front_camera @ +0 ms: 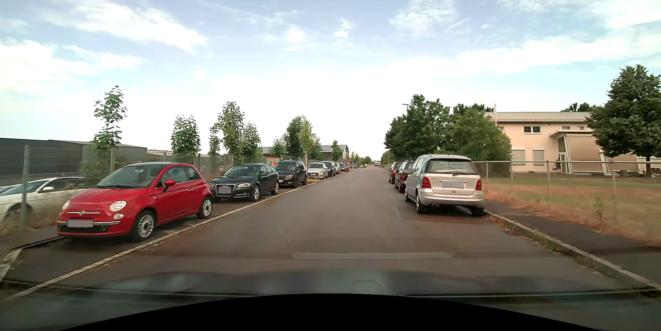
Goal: Follow the waypoints while adhering to traffic rules and regulations
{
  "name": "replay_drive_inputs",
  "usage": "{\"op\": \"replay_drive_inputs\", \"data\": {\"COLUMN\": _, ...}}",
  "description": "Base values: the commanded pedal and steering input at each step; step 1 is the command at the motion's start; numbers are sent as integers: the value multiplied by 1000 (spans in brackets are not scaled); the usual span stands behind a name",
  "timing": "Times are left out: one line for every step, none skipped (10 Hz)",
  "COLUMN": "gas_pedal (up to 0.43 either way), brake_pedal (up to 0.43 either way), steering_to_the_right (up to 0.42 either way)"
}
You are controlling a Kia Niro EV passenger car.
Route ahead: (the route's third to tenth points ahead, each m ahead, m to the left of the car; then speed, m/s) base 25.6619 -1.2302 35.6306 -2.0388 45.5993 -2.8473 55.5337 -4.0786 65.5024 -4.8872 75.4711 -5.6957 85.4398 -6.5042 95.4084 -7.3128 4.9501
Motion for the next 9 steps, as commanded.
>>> {"op": "replay_drive_inputs", "data": {"gas_pedal": 268, "brake_pedal": 0, "steering_to_the_right": 18}}
{"op": "replay_drive_inputs", "data": {"gas_pedal": 268, "brake_pedal": 0, "steering_to_the_right": 20}}
{"op": "replay_drive_inputs", "data": {"gas_pedal": 268, "brake_pedal": 0, "steering_to_the_right": 20}}
{"op": "replay_drive_inputs", "data": {"gas_pedal": 268, "brake_pedal": 0, "steering_to_the_right": 20}}
{"op": "replay_drive_inputs", "data": {"gas_pedal": 268, "brake_pedal": 0, "steering_to_the_right": 21}}
{"op": "replay_drive_inputs", "data": {"gas_pedal": 268, "brake_pedal": 0, "steering_to_the_right": 25}}
{"op": "replay_drive_inputs", "data": {"gas_pedal": 268, "brake_pedal": 0, "steering_to_the_right": 32}}
{"op": "replay_drive_inputs", "data": {"gas_pedal": 268, "brake_pedal": 0, "steering_to_the_right": 33}}
{"op": "replay_drive_inputs", "data": {"gas_pedal": 268, "brake_pedal": 0, "steering_to_the_right": 32}}
